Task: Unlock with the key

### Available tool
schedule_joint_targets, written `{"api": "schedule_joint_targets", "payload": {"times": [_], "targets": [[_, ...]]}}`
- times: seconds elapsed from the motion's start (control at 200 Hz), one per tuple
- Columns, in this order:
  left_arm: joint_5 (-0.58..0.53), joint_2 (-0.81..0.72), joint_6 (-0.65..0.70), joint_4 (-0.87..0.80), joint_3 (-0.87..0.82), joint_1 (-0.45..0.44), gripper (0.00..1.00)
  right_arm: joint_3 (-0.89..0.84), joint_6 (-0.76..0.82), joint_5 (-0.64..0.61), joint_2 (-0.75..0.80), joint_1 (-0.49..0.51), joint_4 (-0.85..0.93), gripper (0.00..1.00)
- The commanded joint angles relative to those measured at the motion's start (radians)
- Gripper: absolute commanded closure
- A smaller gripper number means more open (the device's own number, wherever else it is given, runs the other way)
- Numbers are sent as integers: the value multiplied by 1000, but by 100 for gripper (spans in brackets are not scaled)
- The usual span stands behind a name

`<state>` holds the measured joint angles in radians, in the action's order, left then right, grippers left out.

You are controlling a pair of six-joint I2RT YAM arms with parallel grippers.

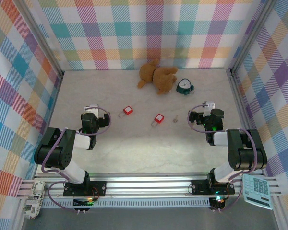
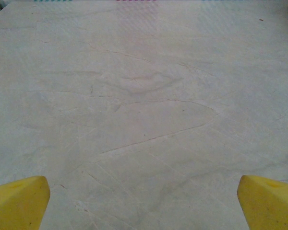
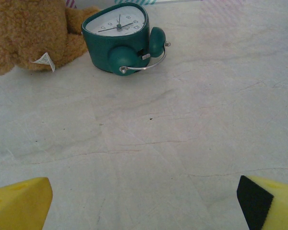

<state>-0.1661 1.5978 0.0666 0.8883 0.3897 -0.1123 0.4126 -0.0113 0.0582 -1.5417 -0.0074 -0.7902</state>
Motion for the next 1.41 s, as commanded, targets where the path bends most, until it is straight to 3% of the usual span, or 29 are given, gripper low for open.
{"api": "schedule_joint_targets", "payload": {"times": [0.0, 0.15, 0.2, 0.315, 0.38, 0.47, 0.51, 0.565, 0.63, 0.705, 0.815, 0.95, 1.11, 1.4], "targets": [[-1, -17, -17, 3, 8, 10, 0, 17, -1, 17, 11, -3, 2, 1], [-48, -28, -27, 3, 8, 8, 0, 17, 5, -3, 17, 3, -2, 1], [-51, -102, -25, -93, 28, 5, 0, 56, 20, -57, 61, 30, 87, 1], [-96, -347, -17, -488, 172, -23, 0, 208, 47, -170, 194, 116, 426, 1], [-105, -474, -88, -659, 264, -32, 0, 354, -39, -214, 288, 164, 650, 1], [-90, -598, -283, -921, 412, -33, 0, 640, -204, -107, 309, 175, 1062, 1], [-66, -648, -382, -1021, 466, -32, 0, 743, -238, -30, 293, 175, 1169, 1], [10, -708, -450, -1110, 502, -30, 0, 779, -373, -20, 272, 173, 1223, 1], [34, -795, -542, -1089, 452, -30, 0, 772, -420, -15, 244, 169, 1232, 0], [17, -896, -666, -1049, 360, -21, 0, 785, -396, -28, 189, 168, 1282, 6], [137, -935, -682, -1059, 325, -15, 1, 815, -330, -82, 49, 169, 1385, 24], [306, -855, -716, -1116, 309, -15, 13, 810, -337, -39, -106, 149, 1437, 59], [476, -756, -713, -1134, 283, -67, 22, 778, -330, -87, -150, 137, 1442, 63], [414, -698, -726, -1053, 236, -283, 22, 738, -287, -48, -200, 107, 1432, 64]]}}
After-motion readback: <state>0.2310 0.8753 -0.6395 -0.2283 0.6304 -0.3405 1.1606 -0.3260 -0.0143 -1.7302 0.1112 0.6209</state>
